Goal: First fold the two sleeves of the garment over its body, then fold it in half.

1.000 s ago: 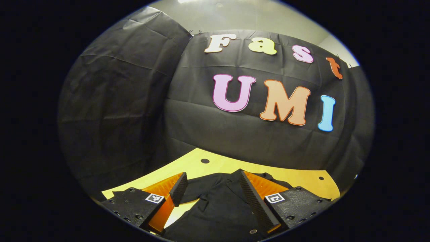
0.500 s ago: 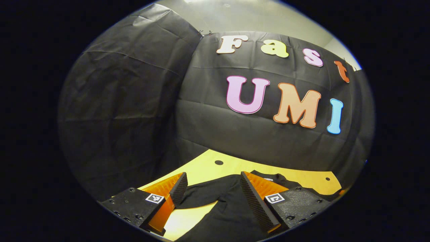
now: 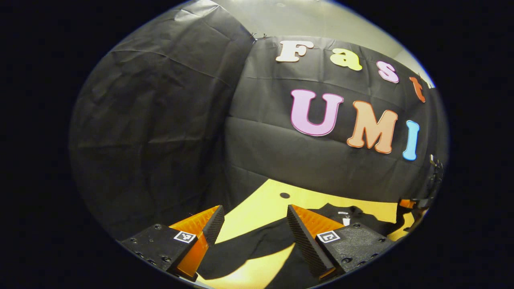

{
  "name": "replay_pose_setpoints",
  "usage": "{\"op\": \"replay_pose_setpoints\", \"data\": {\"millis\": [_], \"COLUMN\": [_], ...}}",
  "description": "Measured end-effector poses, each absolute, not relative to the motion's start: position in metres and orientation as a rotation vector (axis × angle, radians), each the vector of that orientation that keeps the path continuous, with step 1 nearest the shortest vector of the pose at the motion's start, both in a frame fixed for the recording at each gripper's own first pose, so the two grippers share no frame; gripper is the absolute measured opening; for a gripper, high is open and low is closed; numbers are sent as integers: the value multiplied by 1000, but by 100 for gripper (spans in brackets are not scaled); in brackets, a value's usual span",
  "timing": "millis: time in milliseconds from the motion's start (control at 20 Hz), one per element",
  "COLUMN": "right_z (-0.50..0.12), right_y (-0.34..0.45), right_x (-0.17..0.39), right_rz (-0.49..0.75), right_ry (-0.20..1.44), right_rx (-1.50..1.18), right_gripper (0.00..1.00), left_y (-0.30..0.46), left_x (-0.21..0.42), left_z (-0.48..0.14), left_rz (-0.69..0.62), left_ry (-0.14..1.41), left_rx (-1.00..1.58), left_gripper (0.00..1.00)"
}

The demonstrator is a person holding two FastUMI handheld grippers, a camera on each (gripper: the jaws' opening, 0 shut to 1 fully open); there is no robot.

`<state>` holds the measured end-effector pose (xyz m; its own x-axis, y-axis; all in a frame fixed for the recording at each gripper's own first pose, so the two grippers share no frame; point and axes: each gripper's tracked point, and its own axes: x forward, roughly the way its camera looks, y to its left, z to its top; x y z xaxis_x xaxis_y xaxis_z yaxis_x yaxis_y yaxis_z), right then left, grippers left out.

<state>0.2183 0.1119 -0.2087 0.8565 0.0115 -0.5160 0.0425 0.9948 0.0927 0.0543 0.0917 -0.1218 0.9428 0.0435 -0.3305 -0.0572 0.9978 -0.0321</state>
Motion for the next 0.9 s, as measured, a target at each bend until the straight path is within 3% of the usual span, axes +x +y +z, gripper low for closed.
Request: {"op": "replay_pose_setpoints", "data": {"millis": [200,350,450,600,900], "right_z": [-227,-241,-258,-263,-253], "right_y": [260,365,427,472,450], "right_x": [261,258,249,240,229], "right_rz": [141,299,393,473,443], "right_ry": [582,648,703,706,687], "right_rx": [68,120,151,136,156], "right_gripper": [4,8,25,99,99], "left_y": [151,183,193,200,198], "left_x": [50,46,41,37,12], "left_z": [-122,-126,-130,-146,-216], "left_rz": [110,147,160,168,141], "left_ry": [350,365,381,409,569], "left_rx": [-3,19,21,7,-13], "left_gripper": [92,92,92,92,93]}}
